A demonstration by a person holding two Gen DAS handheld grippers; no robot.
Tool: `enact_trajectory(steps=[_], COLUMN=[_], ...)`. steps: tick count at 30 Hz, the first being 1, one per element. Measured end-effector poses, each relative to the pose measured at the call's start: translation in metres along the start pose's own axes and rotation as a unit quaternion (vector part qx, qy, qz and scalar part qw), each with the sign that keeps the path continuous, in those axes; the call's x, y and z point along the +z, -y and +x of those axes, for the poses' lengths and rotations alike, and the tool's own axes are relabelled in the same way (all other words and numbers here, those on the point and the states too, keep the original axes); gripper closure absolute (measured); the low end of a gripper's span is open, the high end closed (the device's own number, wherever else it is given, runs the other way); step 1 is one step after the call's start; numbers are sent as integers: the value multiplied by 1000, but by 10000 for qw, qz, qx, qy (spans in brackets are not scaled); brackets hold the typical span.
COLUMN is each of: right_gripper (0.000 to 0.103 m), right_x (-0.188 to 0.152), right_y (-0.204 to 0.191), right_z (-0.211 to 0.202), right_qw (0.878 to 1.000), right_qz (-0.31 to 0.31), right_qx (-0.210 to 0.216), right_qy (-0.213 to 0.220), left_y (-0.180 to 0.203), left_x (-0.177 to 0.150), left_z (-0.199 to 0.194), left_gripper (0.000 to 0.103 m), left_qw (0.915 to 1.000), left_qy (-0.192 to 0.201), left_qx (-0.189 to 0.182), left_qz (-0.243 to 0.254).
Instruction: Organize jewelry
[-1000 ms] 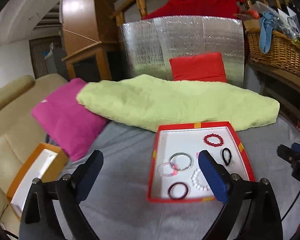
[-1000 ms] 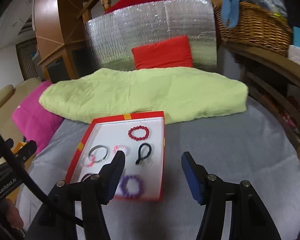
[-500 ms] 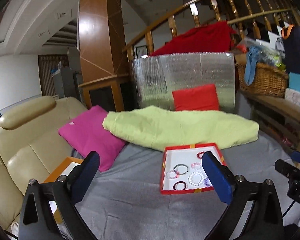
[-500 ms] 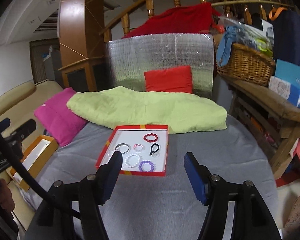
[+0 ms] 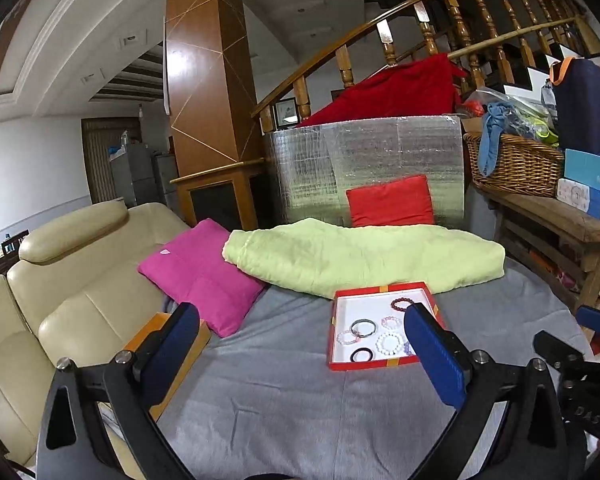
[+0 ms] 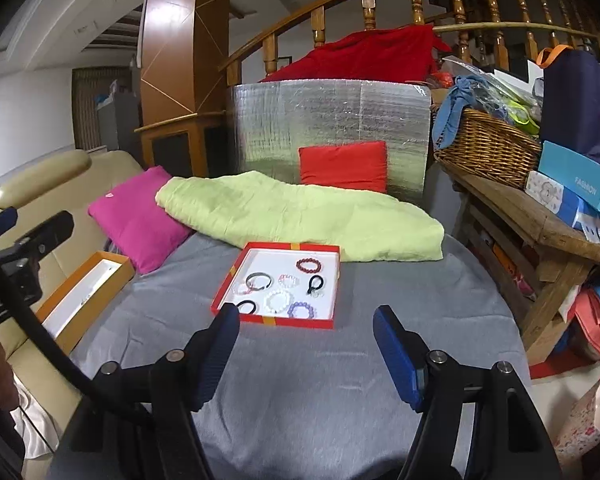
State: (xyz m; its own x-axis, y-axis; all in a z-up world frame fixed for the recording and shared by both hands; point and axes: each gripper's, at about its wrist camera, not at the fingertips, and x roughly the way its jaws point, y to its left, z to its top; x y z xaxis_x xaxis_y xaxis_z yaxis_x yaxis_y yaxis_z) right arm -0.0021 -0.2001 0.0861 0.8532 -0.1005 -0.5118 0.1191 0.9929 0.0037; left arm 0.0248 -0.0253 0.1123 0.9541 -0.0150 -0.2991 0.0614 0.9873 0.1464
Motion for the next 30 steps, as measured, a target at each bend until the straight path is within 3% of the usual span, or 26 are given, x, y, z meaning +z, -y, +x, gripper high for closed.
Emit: enact_trajectory(steps=[13,30], right_gripper=[30,30], right_x=[-8,-11], right_y=[-15,-43], right_z=[1,10], right_qw=[9999,9995], right_qz=[-10,-237], right_qx=[-1,-20], right_qy=[-112,-194], left_y=[-5,-19], left_x=[-13,-18], left_z=[-4,-2], left_gripper=[1,1], left_qw=[9997,9994], left_qy=[-258,-300], left_qx=[22,0], left_qz=[-51,-190])
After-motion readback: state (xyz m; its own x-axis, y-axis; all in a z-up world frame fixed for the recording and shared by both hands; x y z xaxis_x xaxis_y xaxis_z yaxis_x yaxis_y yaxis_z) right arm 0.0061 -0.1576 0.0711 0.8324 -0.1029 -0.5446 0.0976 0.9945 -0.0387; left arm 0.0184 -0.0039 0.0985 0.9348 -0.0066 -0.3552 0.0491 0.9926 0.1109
